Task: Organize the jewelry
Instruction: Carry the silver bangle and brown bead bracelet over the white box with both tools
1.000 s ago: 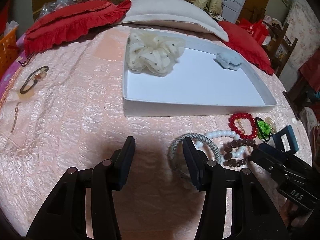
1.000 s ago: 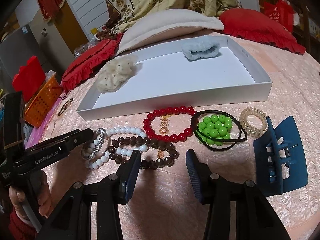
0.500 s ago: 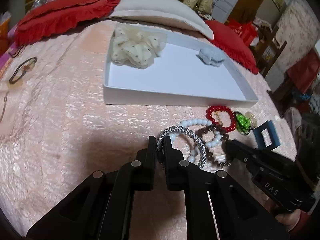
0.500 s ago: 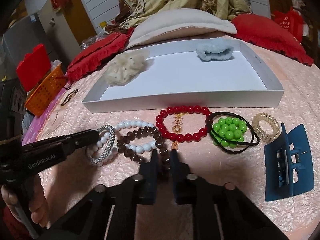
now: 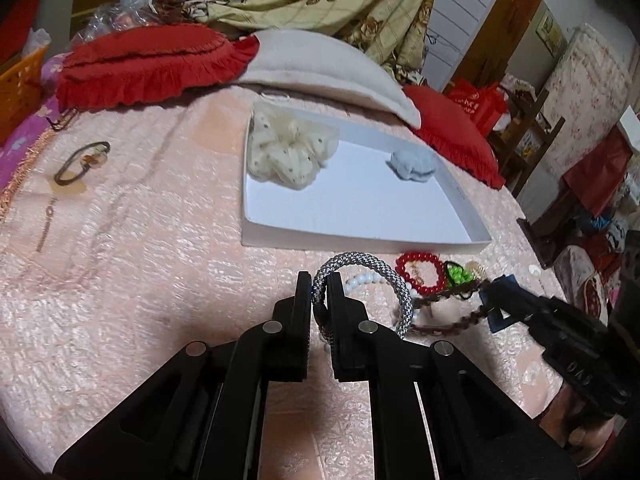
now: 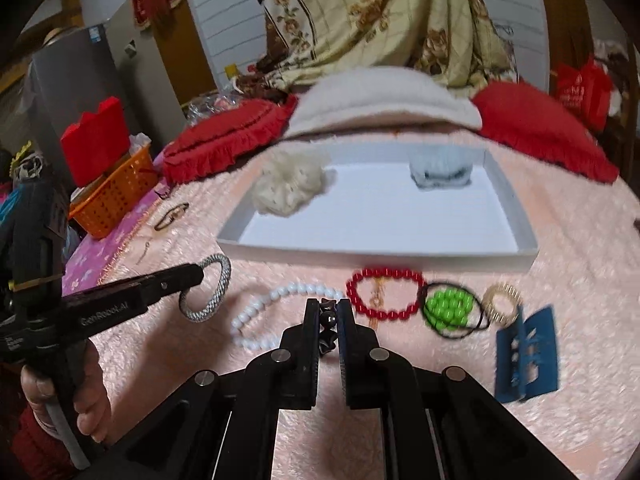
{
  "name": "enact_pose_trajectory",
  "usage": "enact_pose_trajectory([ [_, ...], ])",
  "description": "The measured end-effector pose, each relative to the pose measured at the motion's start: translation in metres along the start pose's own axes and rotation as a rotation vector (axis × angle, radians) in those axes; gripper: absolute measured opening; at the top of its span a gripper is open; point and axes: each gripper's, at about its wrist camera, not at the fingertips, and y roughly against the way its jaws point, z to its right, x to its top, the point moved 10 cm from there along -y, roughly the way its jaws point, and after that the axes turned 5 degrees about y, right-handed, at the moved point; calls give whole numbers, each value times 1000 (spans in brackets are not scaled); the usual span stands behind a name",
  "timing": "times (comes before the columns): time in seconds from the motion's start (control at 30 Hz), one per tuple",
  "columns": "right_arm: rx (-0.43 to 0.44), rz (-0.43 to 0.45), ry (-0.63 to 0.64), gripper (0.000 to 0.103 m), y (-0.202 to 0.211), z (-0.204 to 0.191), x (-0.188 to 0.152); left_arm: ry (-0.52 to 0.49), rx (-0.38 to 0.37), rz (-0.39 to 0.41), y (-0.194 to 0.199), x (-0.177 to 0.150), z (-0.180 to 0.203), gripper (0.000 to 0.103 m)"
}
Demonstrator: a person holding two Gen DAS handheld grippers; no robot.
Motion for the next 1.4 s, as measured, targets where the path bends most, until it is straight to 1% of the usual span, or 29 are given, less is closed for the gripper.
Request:
enact_pose_trajectory([
  [0.13, -14, 35, 6, 8, 11, 5, 24, 5, 20, 31, 7, 15, -3, 6],
  [0.27, -32, 50, -3, 8, 16, 15, 49, 18, 42, 52, 3, 45, -2, 6],
  [0.33, -44, 53, -9, 8, 13, 21, 62, 11, 57, 55, -4, 58, -1, 6],
  [0.4, -56, 48, -12, 8, 6, 26, 74, -5, 88, 61, -15, 72, -1, 6],
  [0.5, -75, 33, -7, 8, -8, 29, 86, -6, 115, 46, -37, 84, -4, 6],
  [0.63, -101, -10, 18, 8, -36, 28, 95, -8, 139, 19, -58, 82, -16, 6],
  [0.7, -113, -30, 36, 8, -50, 25, 97, -8, 155, -7, -70, 77, -24, 6],
  [0.87, -118, -80, 54, 8, -89, 16, 109, -9, 175, -41, -86, 72, -34, 6],
  [0.97, -101, -106, 29, 8, -114, 12, 121, -20, 194, -48, -93, 68, -37, 6],
  [1.1, -62, -121, -47, 8, -138, 14, 138, -28, 199, -35, -95, 69, -36, 6],
  [1.17, -55, -140, -92, 8, -148, 21, 137, -24, 196, -31, -96, 69, -36, 6],
  [1.27, -59, -190, -147, 8, -164, 33, 124, -21, 197, -28, -96, 69, -36, 6],
  [1.4, -52, -247, -215, 8, -173, 49, 96, -15, 207, -25, -98, 71, -36, 6],
])
